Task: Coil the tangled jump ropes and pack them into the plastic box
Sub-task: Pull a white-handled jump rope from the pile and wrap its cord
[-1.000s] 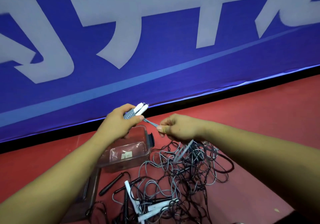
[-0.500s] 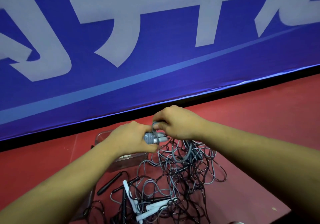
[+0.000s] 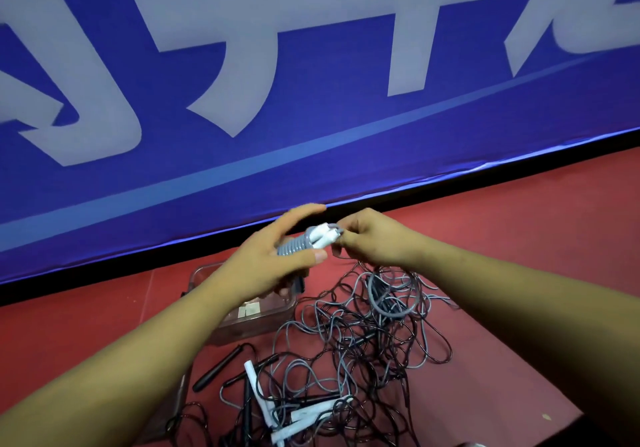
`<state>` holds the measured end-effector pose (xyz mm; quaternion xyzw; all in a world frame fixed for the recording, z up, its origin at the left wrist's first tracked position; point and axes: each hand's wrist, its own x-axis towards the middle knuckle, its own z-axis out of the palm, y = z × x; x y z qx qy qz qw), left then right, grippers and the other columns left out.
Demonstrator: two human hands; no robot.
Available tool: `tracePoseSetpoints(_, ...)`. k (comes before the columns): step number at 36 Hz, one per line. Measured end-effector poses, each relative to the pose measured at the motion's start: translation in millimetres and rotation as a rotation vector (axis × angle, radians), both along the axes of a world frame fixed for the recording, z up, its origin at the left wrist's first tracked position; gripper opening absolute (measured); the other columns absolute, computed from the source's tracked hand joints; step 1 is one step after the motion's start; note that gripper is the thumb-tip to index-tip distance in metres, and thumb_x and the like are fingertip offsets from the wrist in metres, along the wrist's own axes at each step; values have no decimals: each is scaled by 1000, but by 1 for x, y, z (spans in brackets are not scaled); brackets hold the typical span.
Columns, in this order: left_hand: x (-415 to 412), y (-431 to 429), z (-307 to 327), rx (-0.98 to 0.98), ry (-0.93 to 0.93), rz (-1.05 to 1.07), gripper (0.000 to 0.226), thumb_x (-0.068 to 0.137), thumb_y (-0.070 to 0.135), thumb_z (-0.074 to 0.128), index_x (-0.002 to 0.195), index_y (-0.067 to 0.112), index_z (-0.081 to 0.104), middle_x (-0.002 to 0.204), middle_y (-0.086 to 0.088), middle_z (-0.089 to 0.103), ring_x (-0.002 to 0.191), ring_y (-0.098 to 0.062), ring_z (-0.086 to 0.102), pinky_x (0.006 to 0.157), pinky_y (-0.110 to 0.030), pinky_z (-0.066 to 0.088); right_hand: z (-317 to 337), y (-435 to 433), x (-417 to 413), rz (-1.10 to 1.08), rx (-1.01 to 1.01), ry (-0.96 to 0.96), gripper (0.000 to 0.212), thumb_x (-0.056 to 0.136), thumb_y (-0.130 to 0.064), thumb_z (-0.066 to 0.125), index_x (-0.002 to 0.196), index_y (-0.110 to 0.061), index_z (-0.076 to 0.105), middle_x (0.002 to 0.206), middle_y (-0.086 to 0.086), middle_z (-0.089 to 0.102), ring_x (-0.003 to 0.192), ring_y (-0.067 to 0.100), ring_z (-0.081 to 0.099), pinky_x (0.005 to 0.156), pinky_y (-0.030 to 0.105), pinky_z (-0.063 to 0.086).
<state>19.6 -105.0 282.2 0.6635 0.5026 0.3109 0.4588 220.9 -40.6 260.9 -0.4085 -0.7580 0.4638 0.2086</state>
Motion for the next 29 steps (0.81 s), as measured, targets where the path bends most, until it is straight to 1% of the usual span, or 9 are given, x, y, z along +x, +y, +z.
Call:
tracePoseSetpoints(4, -1, 7, 9, -32, -226, 216, 32, 83, 25, 71, 115, 26, 67, 69, -14, 56, 43, -22, 47, 41, -23, 43, -5, -4, -1, 23, -126, -1, 30, 100, -30, 54, 77, -12, 57, 51, -5, 42, 42, 10, 33, 42, 20, 30)
tracePoseSetpoints(7, -27, 23, 16, -5, -355, 462, 12, 88, 26, 69, 97, 20, 64, 69, -14, 53, 42, -20, 47, 41, -24, 43, -8, -6, 8, 59, -128, -212, 34, 100, -28, 55, 69, -17, 51, 51, -6, 42, 44, 11, 35, 47, 23, 32)
tracePoseSetpoints(10, -55, 27, 8, 50, -160, 529, 12, 89, 29, 72, 98, 23, 67, 69, -10, 56, 45, -21, 48, 45, -27, 46, -5, -11, 9, 59, -246, -166, 32, 101, -23, 54, 70, -15, 52, 49, -5, 43, 41, 10, 35, 44, 22, 31)
tracePoseSetpoints(13, -67, 28, -6, 19, -110, 616, 18, 88, 30, 74, 102, 23, 66, 71, -9, 59, 46, -16, 53, 42, -26, 47, 4, -17, -5, 86, -227, -129, 17, 99, -20, 57, 86, -9, 53, 57, 0, 42, 44, 9, 34, 42, 19, 30)
tracePoseSetpoints(15, -76, 32, -11, 47, -50, 690, 16, 88, 28, 74, 100, 25, 65, 69, -6, 57, 49, -16, 52, 41, -26, 48, 8, -24, -15, 131, -223, -124, 16, 99, -21, 57, 88, -12, 52, 57, 0, 39, 45, 10, 35, 44, 21, 30)
tracePoseSetpoints(20, -111, 39, -31, 100, 111, 736, 14, 87, 32, 74, 94, 37, 64, 73, -7, 56, 56, -20, 50, 58, -36, 55, 23, -34, -36, 142, -208, -88, 21, 99, -21, 56, 80, -14, 54, 61, 4, 40, 49, 16, 37, 46, 25, 32)
tracePoseSetpoints(24, -124, 44, -42, 113, 221, 765, 20, 89, 33, 71, 107, 34, 61, 75, -2, 56, 52, -24, 53, 70, -46, 61, 30, -38, -42, 123, -212, -92, 17, 98, -19, 59, 83, -10, 58, 58, 4, 44, 44, 16, 39, 43, 23, 31)
tracePoseSetpoints(26, -131, 44, -47, 135, 359, 758, 22, 89, 39, 70, 108, 36, 59, 80, -1, 63, 62, -29, 61, 74, -49, 59, 30, -38, -41, 77, -253, -57, 20, 96, -19, 61, 80, -8, 56, 52, 1, 43, 38, 13, 39, 43, 22, 30)
tracePoseSetpoints(29, -138, 40, -51, 126, 650, 738, 27, 89, 43, 68, 110, 34, 54, 92, -4, 66, 84, -33, 61, 71, -38, 47, 31, -33, -38, 6, -256, -34, 24, 94, -22, 65, 76, -6, 59, 46, -2, 37, 35, 13, 33, 44, 22, 27)
